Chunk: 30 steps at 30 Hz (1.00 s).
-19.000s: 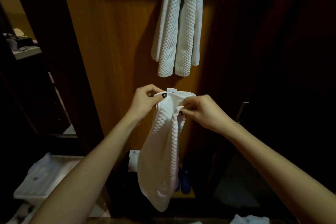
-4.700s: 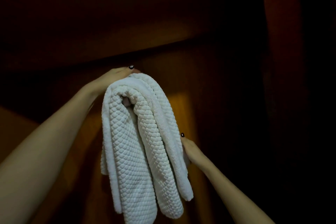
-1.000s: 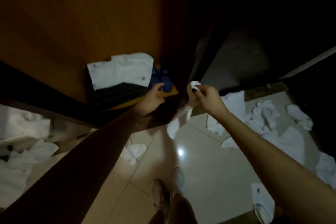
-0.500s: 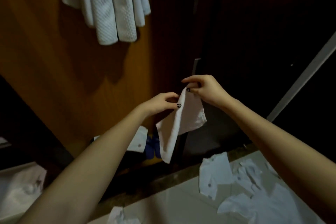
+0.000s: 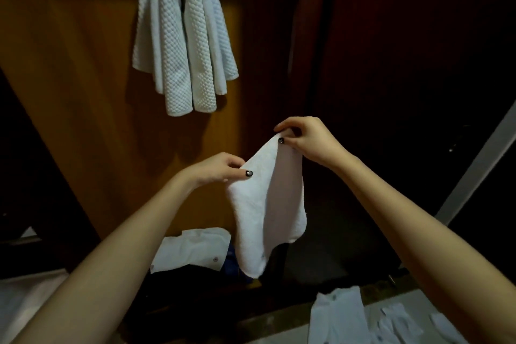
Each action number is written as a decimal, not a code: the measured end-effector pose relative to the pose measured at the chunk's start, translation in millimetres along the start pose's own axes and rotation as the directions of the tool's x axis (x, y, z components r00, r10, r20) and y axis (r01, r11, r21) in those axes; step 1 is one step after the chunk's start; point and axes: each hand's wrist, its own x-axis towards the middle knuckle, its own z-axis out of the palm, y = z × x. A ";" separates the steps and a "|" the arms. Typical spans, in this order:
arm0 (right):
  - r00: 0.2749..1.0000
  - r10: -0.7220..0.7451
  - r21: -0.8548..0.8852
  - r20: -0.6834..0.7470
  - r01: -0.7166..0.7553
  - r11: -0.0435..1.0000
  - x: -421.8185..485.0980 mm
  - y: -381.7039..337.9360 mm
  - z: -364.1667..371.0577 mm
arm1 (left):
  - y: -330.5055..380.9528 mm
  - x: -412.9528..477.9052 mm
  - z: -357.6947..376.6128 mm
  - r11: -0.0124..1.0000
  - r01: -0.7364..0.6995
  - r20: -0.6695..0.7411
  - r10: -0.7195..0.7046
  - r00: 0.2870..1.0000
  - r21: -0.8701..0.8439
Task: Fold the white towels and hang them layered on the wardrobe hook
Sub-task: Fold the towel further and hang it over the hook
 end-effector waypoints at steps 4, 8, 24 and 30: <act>0.999 0.021 0.073 -0.045 -0.017 0.997 -6.3 21.3 -1.1 | -1.3 -8.0 0.1 0.998 -0.029 -0.259 0.043 0.965 0.061; 0.998 0.045 0.160 -0.046 -0.037 0.986 -23.1 39.6 15.3 | 0.1 -11.7 9.9 0.999 -0.016 -0.440 -0.001 0.898 -0.034; 0.968 0.104 0.309 0.228 -0.173 0.935 -88.9 49.3 89.7 | 9.3 -31.7 91.4 0.672 -0.352 -0.741 -0.465 0.485 -0.652; 0.979 0.185 0.398 0.084 -0.203 0.895 -104.8 67.5 90.7 | 5.7 -50.4 106.4 0.793 -0.245 -0.724 -0.320 0.611 -0.558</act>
